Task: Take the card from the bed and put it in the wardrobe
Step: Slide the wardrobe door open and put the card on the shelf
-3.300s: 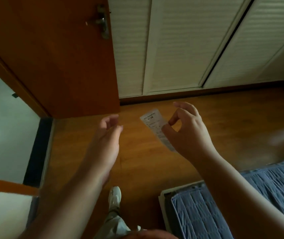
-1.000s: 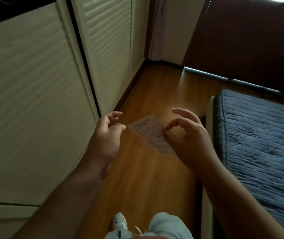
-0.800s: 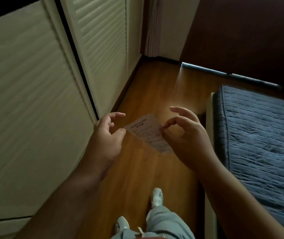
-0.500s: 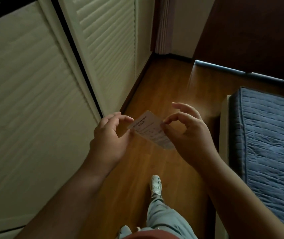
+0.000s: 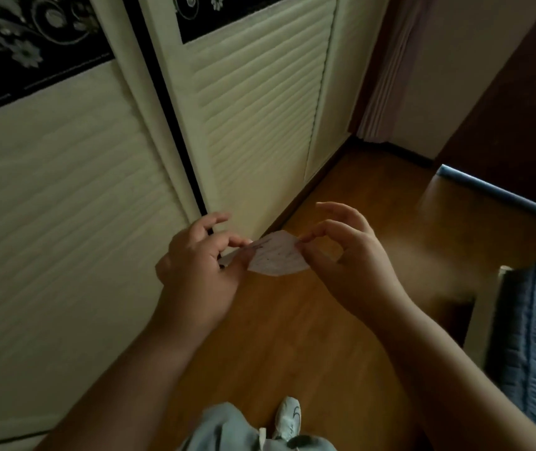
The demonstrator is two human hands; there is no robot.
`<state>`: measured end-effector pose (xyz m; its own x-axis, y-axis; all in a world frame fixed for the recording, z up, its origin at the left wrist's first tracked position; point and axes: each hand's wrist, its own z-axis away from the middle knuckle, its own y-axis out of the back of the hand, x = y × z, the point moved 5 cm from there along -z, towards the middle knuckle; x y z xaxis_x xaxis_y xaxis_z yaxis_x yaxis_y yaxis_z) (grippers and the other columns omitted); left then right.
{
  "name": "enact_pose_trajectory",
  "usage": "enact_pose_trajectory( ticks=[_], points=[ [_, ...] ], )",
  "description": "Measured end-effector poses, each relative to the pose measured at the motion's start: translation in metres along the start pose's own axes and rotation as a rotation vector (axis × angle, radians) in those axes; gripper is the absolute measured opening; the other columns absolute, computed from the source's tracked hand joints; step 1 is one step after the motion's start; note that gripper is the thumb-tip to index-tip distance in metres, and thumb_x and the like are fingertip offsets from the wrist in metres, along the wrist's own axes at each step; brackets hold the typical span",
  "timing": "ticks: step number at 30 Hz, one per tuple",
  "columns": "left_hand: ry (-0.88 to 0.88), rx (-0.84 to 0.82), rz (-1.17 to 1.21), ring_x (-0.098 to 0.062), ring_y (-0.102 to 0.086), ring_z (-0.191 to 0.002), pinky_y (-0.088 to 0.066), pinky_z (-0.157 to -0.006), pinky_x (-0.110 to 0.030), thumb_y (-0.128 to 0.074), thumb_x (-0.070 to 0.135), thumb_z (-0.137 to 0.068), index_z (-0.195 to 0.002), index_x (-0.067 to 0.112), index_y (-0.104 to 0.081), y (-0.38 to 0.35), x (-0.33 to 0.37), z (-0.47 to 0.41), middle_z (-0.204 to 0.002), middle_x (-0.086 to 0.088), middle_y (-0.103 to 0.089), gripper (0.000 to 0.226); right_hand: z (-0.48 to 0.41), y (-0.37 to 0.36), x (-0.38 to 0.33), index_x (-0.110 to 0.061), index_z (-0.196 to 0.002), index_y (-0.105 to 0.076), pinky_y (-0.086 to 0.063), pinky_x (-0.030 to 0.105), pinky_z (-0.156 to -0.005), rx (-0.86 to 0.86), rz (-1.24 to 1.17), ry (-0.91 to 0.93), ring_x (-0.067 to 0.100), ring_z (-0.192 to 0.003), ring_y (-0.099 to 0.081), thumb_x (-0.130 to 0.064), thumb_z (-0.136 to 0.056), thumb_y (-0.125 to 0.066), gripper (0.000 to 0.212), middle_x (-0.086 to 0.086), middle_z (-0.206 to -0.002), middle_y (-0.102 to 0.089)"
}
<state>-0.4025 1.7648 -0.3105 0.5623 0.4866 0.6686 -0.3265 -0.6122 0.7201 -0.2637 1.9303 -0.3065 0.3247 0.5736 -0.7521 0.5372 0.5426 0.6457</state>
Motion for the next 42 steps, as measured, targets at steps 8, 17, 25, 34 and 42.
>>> enact_pose_trajectory(
  ticks=[8, 17, 25, 34, 42],
  points=[
    [0.054, 0.189, -0.165, -0.024, -0.038, -0.137, -0.037, -0.099, -0.061, -0.061, 0.046, -0.09, -0.092, 0.034, -0.071, 0.011, -0.017, -0.055, -0.151, 0.004, -0.05, 0.015, -0.093, -0.028, -0.009, -0.04, -0.117, -0.068, -0.06, 0.048, -0.093, -0.08, -0.005, 0.141, 0.013, -0.142, -0.041, -0.042, -0.092, -0.059, 0.026, -0.018, -0.149, -0.043],
    [0.096, 0.269, -0.339, -0.034, -0.042, -0.137, -0.032, -0.101, -0.065, -0.072, 0.031, -0.088, -0.096, 0.033, -0.074, 0.027, -0.072, -0.151, -0.146, -0.002, -0.053, 0.008, -0.216, -0.066, -0.06, -0.038, -0.149, -0.046, -0.021, 0.04, -0.119, -0.144, 0.313, 0.354, 0.015, -0.152, -0.029, -0.048, -0.097, -0.049, 0.053, -0.014, -0.16, -0.04],
    [0.136, 0.317, -0.355, -0.033, -0.045, -0.133, -0.033, -0.097, -0.062, -0.078, 0.028, -0.084, -0.093, 0.033, -0.074, 0.039, -0.101, -0.233, -0.143, -0.002, -0.056, 0.012, -0.319, -0.098, -0.098, -0.044, -0.161, -0.015, 0.003, 0.042, -0.118, -0.247, 0.576, 0.47, 0.02, -0.159, 0.004, -0.057, -0.1, -0.041, 0.067, -0.019, -0.172, -0.005],
    [0.218, 0.36, -0.352, -0.03, -0.04, -0.136, -0.031, -0.099, -0.062, -0.067, 0.032, -0.084, -0.094, 0.036, -0.072, 0.039, -0.118, -0.276, -0.146, 0.0, -0.053, 0.012, -0.385, -0.138, -0.132, -0.039, -0.146, -0.052, -0.004, 0.065, -0.121, -0.204, 0.705, 0.808, 0.035, -0.158, -0.005, -0.065, -0.095, -0.044, 0.058, -0.009, -0.165, -0.032],
    [0.328, 0.44, -0.41, -0.028, -0.036, -0.137, -0.031, -0.1, -0.058, -0.063, 0.033, -0.084, -0.096, 0.037, -0.075, 0.045, -0.112, -0.293, -0.149, 0.002, -0.052, 0.018, -0.405, -0.142, -0.134, -0.025, -0.137, -0.064, -0.007, 0.066, -0.121, 0.027, 0.532, 0.98, 0.034, -0.156, -0.022, -0.048, -0.094, -0.059, 0.049, -0.014, -0.162, -0.041]
  ],
)
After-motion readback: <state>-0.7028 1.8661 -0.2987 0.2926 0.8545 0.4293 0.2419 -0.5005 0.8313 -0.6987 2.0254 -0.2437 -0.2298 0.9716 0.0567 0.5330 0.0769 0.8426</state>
